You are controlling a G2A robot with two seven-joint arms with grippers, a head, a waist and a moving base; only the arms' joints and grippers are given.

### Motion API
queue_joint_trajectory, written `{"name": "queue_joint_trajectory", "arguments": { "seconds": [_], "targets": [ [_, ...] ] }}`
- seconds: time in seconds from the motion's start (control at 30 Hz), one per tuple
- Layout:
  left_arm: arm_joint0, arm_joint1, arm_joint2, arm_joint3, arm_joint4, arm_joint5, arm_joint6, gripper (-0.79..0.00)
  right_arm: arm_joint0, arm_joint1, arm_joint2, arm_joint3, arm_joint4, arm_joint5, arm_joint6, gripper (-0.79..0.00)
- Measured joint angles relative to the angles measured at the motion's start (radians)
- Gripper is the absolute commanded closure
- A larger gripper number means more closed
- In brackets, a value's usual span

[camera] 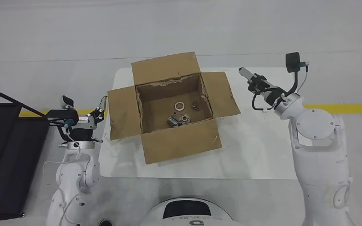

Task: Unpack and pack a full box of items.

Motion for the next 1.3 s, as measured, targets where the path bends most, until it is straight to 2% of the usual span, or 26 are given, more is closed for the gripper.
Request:
{"name": "queue_joint_trajectory", "arguments": {
  "seconds": [0.13, 0.33, 0.47, 0.57, 0.77, 1.07, 1.3],
  "targets": [
    [-0.009, 0.008, -0.049, 0.123, 0.085, 0.004, -0.041, -0.785, 0.000, 0.000, 0.000, 0.000, 0.000, 0.000, 0.000, -0.785],
    [-0.034, 0.014, -0.072, 0.303, 0.159, 0.006, -0.021, -0.785, 0.000, 0.000, 0.000, 0.000, 0.000, 0.000, 0.000, -0.785],
    [-0.060, 0.017, -0.052, 0.377, 0.203, -0.005, -0.031, -0.785, 0.000, 0.000, 0.000, 0.000, 0.000, 0.000, 0.000, -0.785],
    [-0.098, 0.015, -0.006, 0.420, 0.271, 0.013, -0.019, -0.785, 0.000, 0.000, 0.000, 0.000, 0.000, 0.000, 0.000, -0.785],
    [-0.150, 0.007, 0.094, 0.389, 0.337, 0.035, -0.024, -0.785, 0.000, 0.000, 0.000, 0.000, 0.000, 0.000, 0.000, -0.785],
    [-0.189, 0.012, 0.117, 0.234, 0.436, 0.024, -0.055, -0.785, 0.000, 0.000, 0.000, 0.000, 0.000, 0.000, 0.000, -0.785],
    [-0.260, 0.010, 0.202, 0.227, 0.570, 0.011, -0.094, -0.785, 0.000, 0.000, 0.000, 0.000, 0.000, 0.000, 0.000, -0.785]
  ]
}}
